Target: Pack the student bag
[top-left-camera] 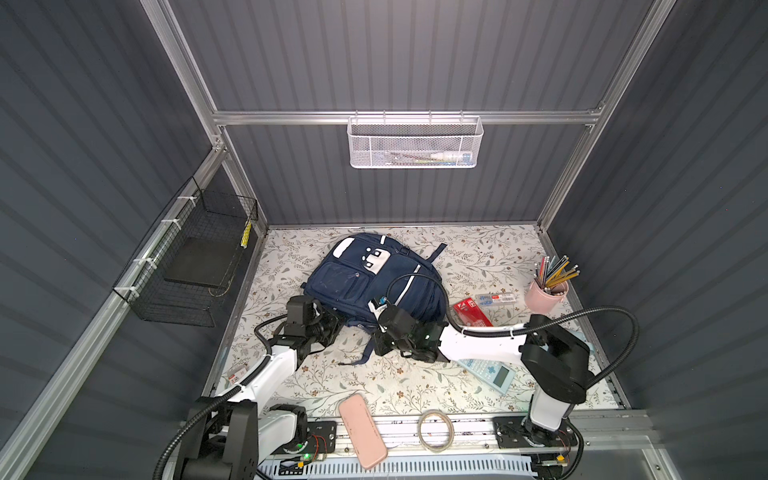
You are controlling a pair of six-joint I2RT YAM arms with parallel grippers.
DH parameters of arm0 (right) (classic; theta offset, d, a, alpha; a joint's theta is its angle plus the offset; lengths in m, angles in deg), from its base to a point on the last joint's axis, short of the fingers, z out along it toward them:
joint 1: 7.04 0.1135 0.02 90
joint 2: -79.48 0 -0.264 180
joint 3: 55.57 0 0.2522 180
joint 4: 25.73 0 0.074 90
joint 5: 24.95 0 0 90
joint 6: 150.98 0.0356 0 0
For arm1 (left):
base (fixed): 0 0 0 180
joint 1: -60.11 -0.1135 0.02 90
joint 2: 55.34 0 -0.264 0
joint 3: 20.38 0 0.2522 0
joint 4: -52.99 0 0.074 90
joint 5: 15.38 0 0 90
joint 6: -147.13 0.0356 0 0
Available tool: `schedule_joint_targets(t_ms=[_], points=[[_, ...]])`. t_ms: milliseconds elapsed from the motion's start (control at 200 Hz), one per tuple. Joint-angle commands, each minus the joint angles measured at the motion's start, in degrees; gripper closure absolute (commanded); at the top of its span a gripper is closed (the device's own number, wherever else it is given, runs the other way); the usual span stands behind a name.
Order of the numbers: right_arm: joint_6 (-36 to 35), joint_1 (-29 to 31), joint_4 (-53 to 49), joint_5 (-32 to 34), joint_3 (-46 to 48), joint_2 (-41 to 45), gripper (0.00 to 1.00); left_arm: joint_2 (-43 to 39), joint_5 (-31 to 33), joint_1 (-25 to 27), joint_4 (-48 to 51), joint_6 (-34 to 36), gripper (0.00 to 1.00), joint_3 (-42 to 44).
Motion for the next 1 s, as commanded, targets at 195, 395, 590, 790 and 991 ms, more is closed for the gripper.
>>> schedule_joint_targets(t_ms=[195, 395, 590, 790, 991], points=[[-0.28, -0.16, -3.36, -0.07, -1.86, -1.3, 1.0, -3.65, -1.39, 0.2, 3.01, 1.32, 1.0, -3.44], [-1.98, 0.63, 1.86, -0.77, -3.48, -2.91, 0.5, -4.06, -2.58, 1.31, 0.54, -1.17, 1.0, -3.34], [-0.29, 3.03, -1.58, 16.34, -11.53, -9.4, 0.42, -4.73, -1.45, 2.09, 2.55, -0.52, 1.0, -4.61], [0.85, 2.26, -5.31, 24.18, -18.98, -14.9, 0.41, -5.64, -1.3, 2.57, 3.16, -0.85, 1.0, -3.95], [0.85, 0.87, -1.83, 22.72, -21.5, -15.68, 0.46, -7.22, -2.13, 3.27, 1.84, -2.87, 1.0, -2.16]])
